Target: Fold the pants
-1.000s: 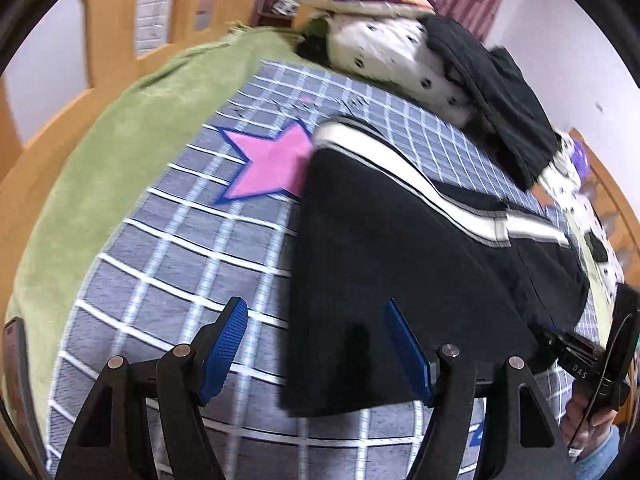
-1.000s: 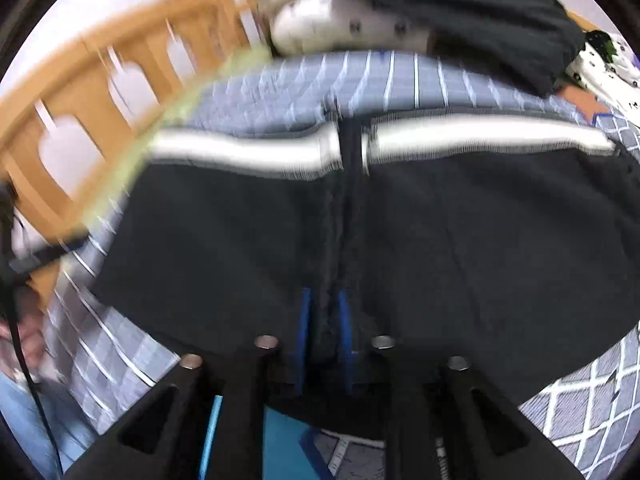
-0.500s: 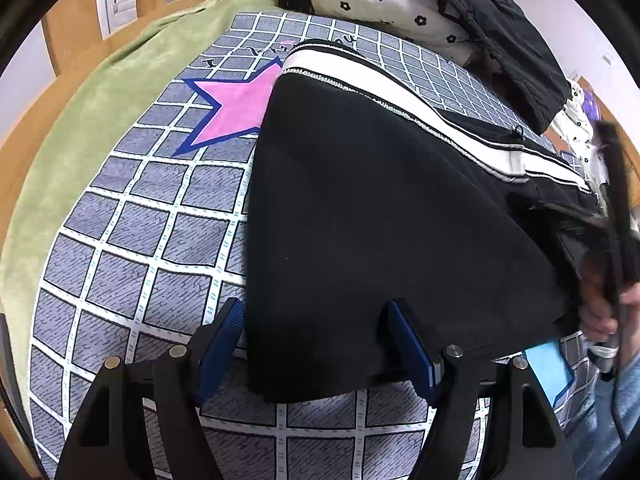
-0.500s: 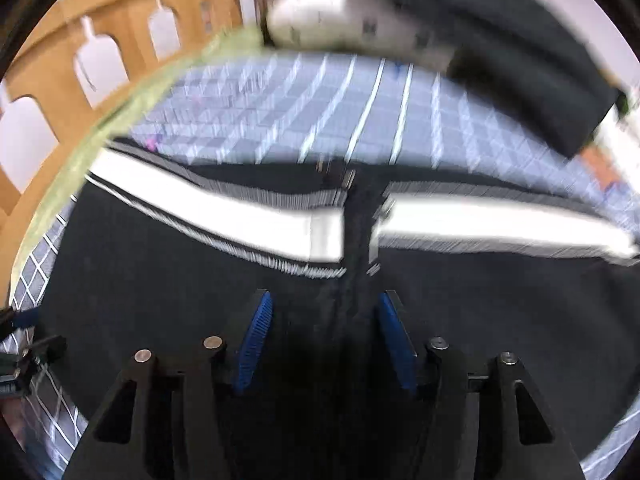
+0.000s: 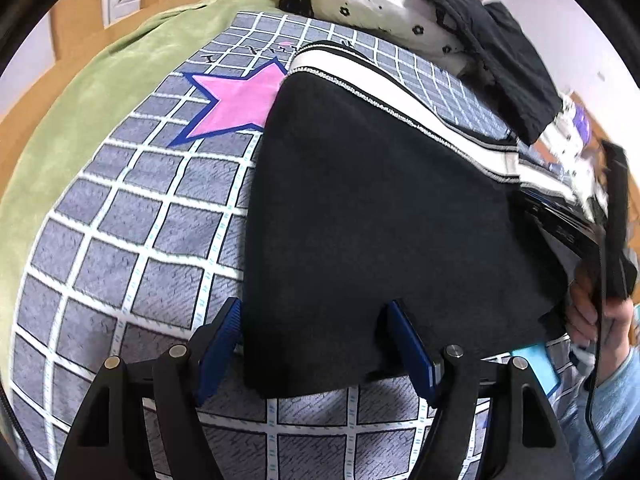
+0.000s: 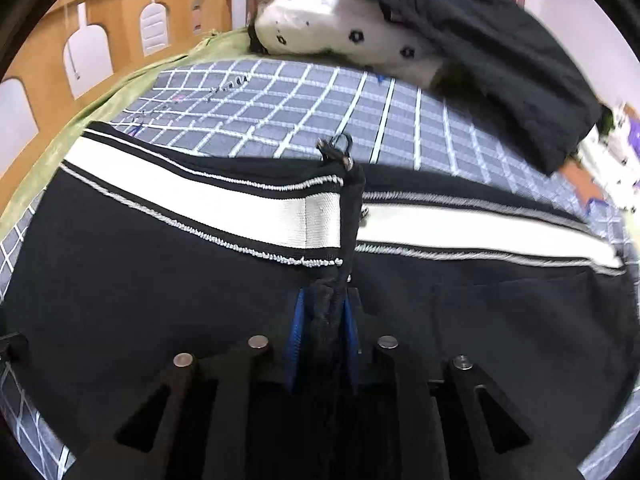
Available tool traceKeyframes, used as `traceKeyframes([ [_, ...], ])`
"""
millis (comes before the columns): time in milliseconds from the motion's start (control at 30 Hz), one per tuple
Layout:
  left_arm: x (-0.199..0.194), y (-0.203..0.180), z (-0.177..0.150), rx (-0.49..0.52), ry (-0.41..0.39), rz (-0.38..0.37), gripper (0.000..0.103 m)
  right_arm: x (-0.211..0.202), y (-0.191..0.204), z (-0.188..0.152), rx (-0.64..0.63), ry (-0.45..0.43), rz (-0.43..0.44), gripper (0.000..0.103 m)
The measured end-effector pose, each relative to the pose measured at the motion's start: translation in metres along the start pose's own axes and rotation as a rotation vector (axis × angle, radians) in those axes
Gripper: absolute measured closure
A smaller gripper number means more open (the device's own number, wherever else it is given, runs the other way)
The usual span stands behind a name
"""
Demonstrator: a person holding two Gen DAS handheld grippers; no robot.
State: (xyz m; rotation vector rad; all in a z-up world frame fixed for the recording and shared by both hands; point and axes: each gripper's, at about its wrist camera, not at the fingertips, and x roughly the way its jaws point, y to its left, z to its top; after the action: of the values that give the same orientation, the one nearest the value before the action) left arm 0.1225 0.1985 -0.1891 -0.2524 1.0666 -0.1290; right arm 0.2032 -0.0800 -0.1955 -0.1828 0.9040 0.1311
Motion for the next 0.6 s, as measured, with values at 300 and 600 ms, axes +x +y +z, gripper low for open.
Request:
traceKeyframes([
  [300, 0.012, 0.010, 0.004, -0.110, -0.081, -0.058, 0.046, -0.067, -0.044, -0.033, 0.000, -0.063, -0.011, 0.048],
  [600, 0.018, -0.004, 0.007, -0.086, -0.123, 0.055, 0.067, -0.054, -0.127, -0.080, 0.197, -0.090, -0.011, 0.052],
])
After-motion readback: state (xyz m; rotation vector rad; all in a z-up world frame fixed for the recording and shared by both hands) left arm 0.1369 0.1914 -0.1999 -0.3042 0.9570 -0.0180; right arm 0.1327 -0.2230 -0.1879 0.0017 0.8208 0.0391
